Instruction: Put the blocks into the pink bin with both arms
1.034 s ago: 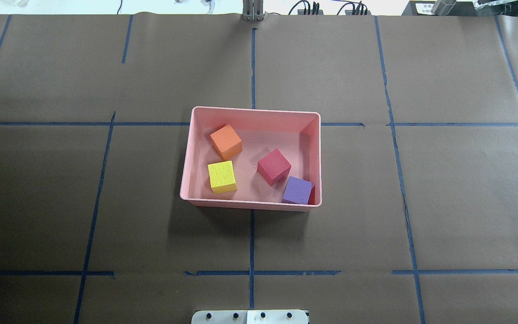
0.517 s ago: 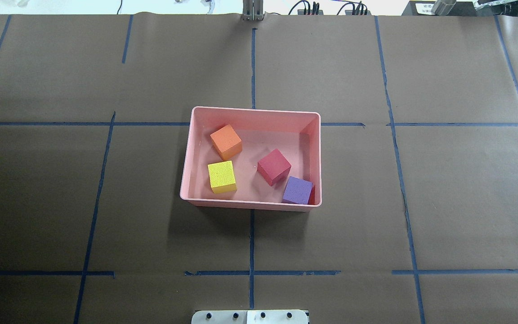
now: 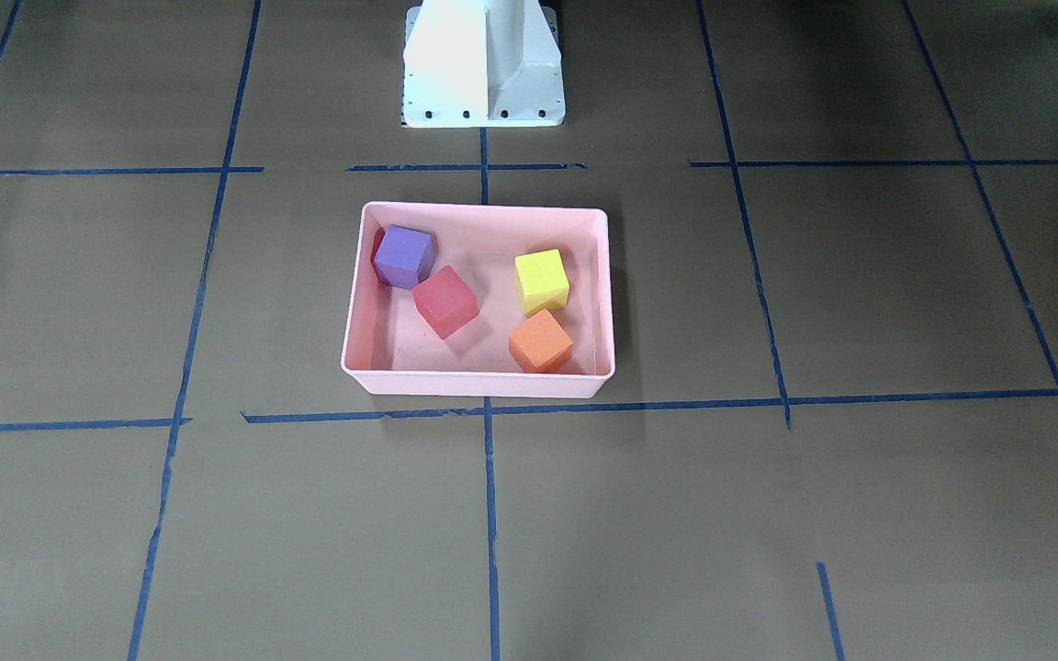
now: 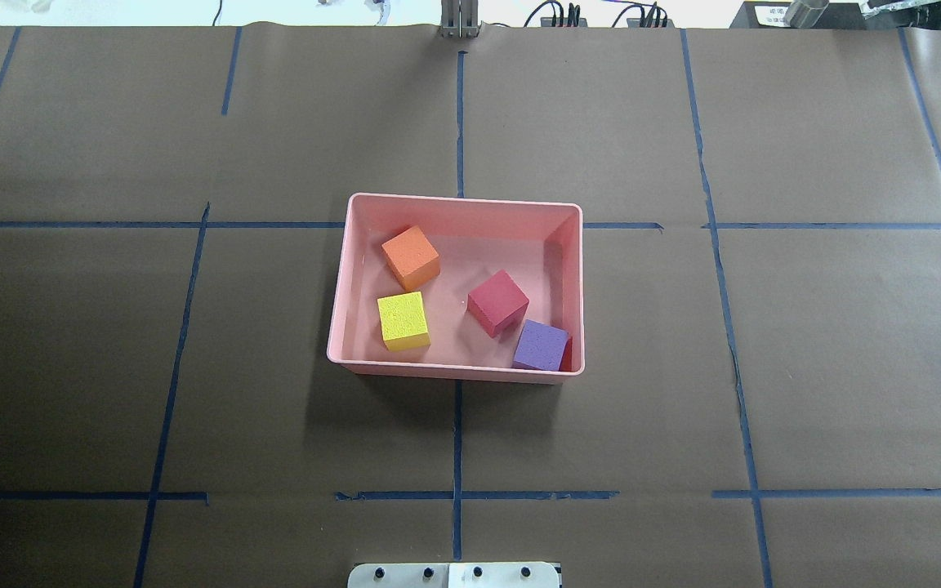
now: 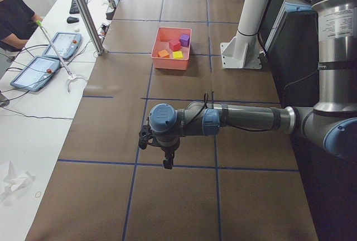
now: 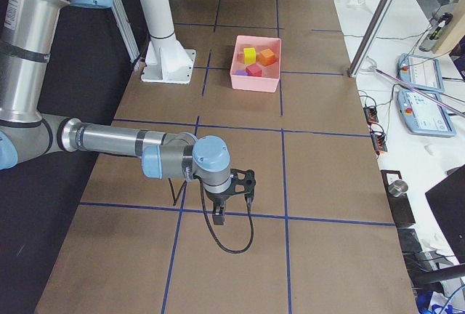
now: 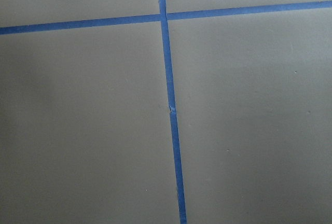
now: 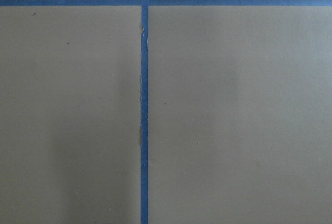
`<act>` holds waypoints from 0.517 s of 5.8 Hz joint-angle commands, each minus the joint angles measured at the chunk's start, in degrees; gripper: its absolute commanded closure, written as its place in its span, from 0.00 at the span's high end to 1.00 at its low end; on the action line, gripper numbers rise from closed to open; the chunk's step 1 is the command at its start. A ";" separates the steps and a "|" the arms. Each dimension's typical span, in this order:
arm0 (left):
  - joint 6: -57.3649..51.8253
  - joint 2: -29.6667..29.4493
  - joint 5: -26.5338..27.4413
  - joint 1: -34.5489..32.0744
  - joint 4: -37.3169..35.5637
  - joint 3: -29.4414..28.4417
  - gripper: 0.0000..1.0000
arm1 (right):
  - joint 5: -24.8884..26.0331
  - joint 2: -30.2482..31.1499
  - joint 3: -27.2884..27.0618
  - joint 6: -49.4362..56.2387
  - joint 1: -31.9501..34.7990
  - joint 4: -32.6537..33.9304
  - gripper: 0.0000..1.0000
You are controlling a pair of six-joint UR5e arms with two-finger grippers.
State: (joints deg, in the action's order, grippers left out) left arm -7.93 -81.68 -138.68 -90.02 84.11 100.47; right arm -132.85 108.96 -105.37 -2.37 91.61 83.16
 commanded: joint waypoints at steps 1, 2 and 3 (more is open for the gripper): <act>0.02 0.12 2.68 0.02 -0.09 -0.01 1.00 | -0.04 -0.50 -3.67 -0.09 -0.03 8.18 1.00; 0.02 0.12 5.32 0.02 -0.35 -0.27 1.00 | -0.04 0.20 -4.92 0.61 0.06 10.07 1.00; 0.11 0.03 5.43 0.02 -0.44 0.25 1.00 | 0.05 0.29 -4.84 0.79 0.06 10.18 1.00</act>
State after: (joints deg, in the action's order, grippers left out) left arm -7.88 -81.59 -134.08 -90.00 83.80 100.42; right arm -132.87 109.04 -109.78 -1.88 91.65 92.40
